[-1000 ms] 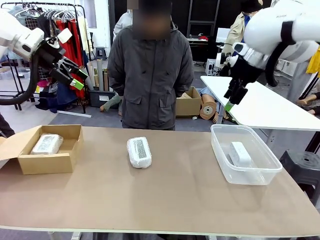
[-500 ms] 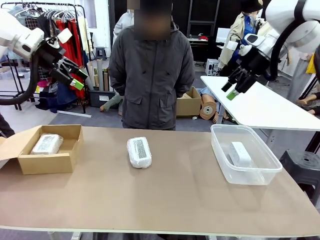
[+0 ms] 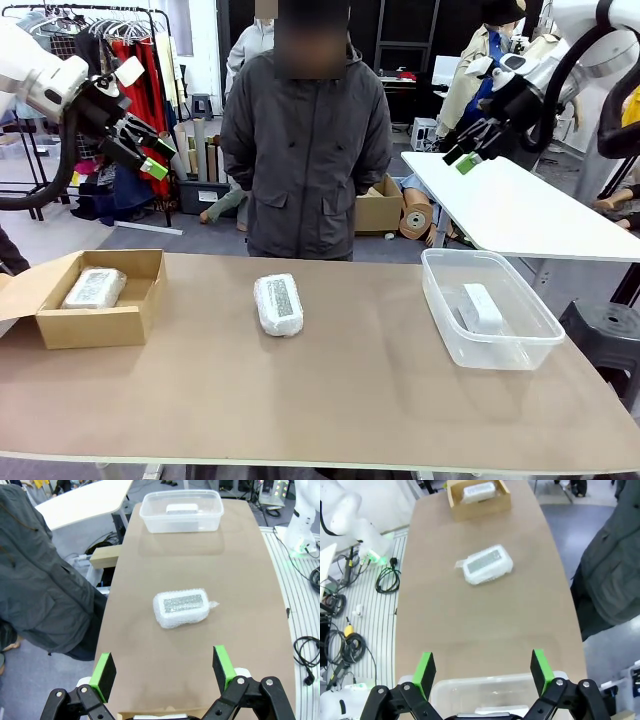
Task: Separate and place wrapped and unwrapped clocks.
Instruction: Pick up the Digital clock indicated by the person.
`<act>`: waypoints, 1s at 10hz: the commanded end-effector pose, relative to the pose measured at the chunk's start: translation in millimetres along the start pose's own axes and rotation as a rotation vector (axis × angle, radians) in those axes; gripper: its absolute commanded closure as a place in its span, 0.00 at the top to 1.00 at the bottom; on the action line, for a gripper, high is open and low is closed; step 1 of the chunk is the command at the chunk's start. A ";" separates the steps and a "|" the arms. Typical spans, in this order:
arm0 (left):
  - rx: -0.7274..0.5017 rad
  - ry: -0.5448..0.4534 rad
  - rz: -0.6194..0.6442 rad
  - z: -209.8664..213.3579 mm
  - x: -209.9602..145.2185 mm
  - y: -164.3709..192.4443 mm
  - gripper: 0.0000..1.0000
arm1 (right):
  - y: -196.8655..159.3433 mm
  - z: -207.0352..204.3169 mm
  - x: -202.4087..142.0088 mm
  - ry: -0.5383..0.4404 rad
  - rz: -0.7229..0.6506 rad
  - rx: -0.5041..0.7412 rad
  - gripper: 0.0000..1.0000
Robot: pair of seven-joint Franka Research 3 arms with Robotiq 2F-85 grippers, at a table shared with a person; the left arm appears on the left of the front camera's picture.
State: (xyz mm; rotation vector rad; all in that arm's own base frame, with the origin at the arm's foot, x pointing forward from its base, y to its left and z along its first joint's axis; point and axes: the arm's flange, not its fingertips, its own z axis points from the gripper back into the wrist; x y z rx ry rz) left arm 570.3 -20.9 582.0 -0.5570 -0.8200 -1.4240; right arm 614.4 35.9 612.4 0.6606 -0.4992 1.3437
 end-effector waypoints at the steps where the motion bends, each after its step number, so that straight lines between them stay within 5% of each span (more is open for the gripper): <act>1: 0.002 0.000 0.001 0.7 -0.1 -0.8 1.00 | 1.4 3.2 9.9 -0.040 -0.022 0.002 1.00; 10: 0.002 0.000 0.001 0.7 -0.1 -0.8 1.00 | 31.0 36.9 -56.2 -0.225 0.078 -0.174 1.00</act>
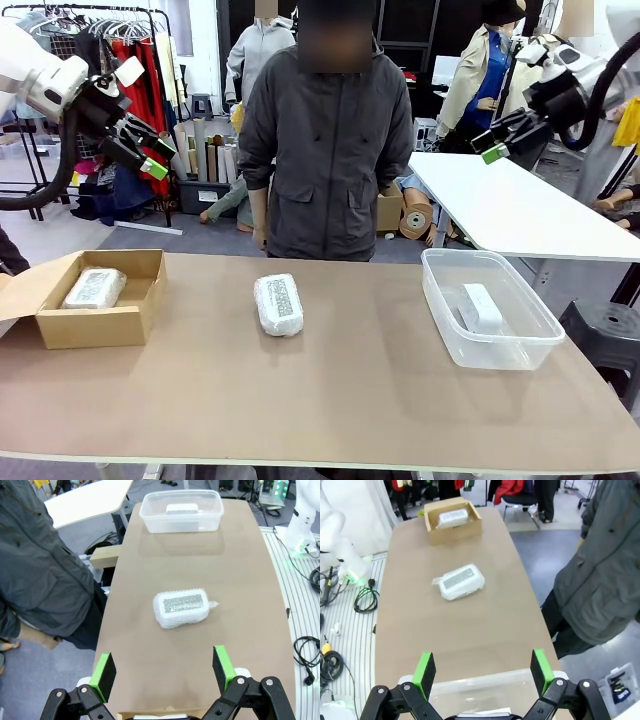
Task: Separate and place wrapped and unwrapped clocks.
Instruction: Pick up the Digital clock indicated by the person.
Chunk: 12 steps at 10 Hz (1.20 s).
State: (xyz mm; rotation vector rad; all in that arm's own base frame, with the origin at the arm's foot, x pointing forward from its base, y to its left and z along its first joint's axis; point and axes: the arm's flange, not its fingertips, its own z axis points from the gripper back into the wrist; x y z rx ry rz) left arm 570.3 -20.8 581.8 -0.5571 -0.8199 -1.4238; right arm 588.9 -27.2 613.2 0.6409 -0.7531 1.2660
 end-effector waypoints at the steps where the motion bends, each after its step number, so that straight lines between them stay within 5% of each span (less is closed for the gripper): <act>1: 0.002 0.000 0.000 0.7 0.0 -0.8 1.00 | 9.3 -2.8 -8.8 -0.034 0.023 0.020 1.00; 6: 0.002 0.000 0.000 0.7 0.0 -0.8 1.00 | 0.0 0.0 0.0 0.000 0.000 0.000 1.00; 8: 0.002 0.000 0.000 0.7 0.0 -0.8 1.00 | 0.7 0.4 -14.7 -0.067 0.034 0.006 1.00; 12: 0.002 0.000 0.000 0.7 0.0 -0.8 1.00 | 19.8 -12.8 -33.0 -0.083 0.120 0.153 1.00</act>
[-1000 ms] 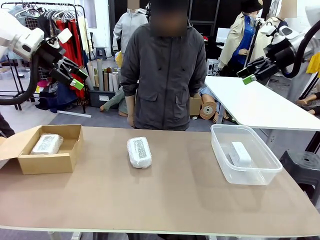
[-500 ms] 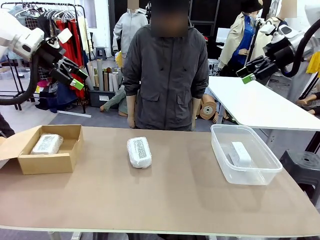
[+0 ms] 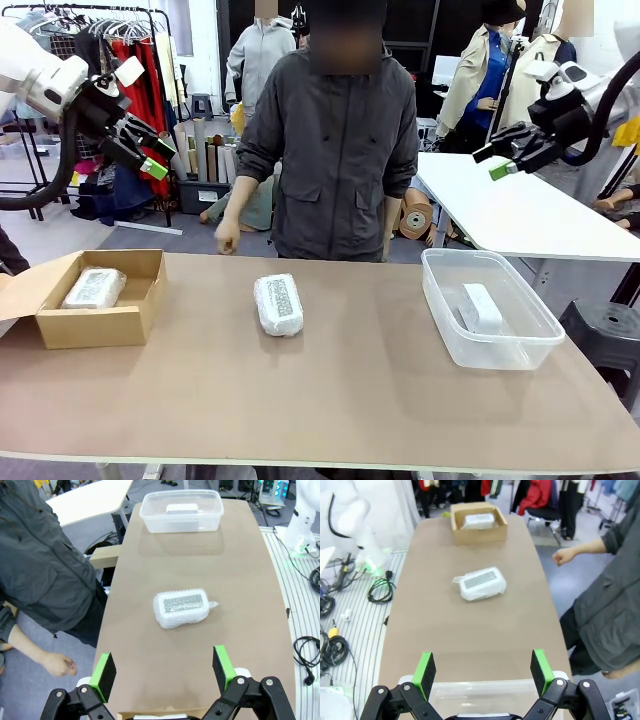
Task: Separate and place wrapped and unwrapped clocks.
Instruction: Pick up the Digital clock indicated by the person.
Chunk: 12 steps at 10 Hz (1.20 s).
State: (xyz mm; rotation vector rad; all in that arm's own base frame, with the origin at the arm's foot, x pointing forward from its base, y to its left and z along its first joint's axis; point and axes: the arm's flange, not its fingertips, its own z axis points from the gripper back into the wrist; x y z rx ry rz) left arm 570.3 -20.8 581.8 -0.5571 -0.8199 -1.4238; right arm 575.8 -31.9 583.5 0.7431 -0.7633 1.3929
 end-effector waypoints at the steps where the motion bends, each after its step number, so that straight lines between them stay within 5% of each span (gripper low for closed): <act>1: 0.002 0.000 0.001 0.7 0.0 -0.8 1.00 | 10.0 -8.0 -5.4 -0.023 0.014 0.020 1.00; 3: 0.002 0.000 0.001 0.7 0.0 -0.8 1.00 | 13.0 -17.7 -1.2 -0.024 -0.006 -0.054 1.00; 4: 0.002 0.000 0.001 0.7 0.0 -0.8 1.00 | 3.3 -7.8 -4.4 -0.007 -0.005 0.028 1.00; 12: 0.002 0.000 0.001 0.7 0.0 -0.8 1.00 | 3.3 -7.8 -4.4 -0.007 -0.005 0.028 1.00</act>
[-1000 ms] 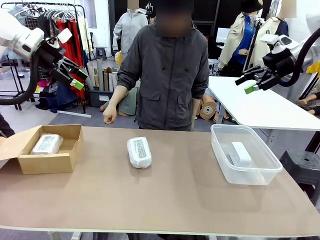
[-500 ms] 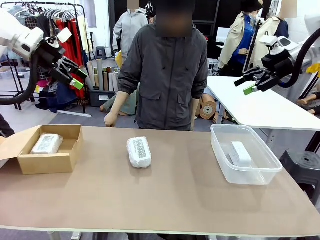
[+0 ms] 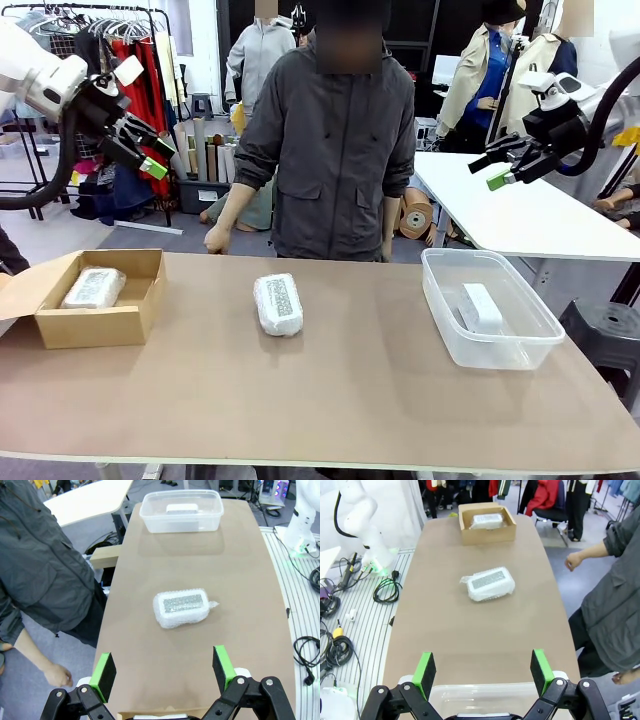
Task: Separate and place wrapped and unwrapped clocks.
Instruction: Pick up the Digital clock indicated by the person.
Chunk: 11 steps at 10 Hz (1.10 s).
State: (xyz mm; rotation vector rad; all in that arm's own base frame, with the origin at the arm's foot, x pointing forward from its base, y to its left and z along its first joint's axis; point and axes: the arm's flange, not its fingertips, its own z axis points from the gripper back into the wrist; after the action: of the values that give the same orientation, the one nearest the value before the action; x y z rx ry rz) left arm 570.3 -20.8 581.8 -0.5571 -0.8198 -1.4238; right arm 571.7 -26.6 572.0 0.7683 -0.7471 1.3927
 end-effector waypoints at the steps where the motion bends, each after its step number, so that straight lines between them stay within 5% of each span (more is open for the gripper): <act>1: 0.002 0.000 0.000 0.7 0.0 -0.8 1.00 | -0.8 2.9 2.2 -0.001 0.006 0.005 1.00; 11: 0.002 0.000 0.000 0.7 0.0 -0.8 1.00 | -0.8 2.9 2.2 -0.001 0.006 0.005 1.00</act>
State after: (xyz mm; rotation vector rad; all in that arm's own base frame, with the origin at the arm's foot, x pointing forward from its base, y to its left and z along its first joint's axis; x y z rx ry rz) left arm 570.3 -20.8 581.8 -0.5571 -0.8198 -1.4238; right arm 571.7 -26.6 572.0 0.7683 -0.7471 1.3928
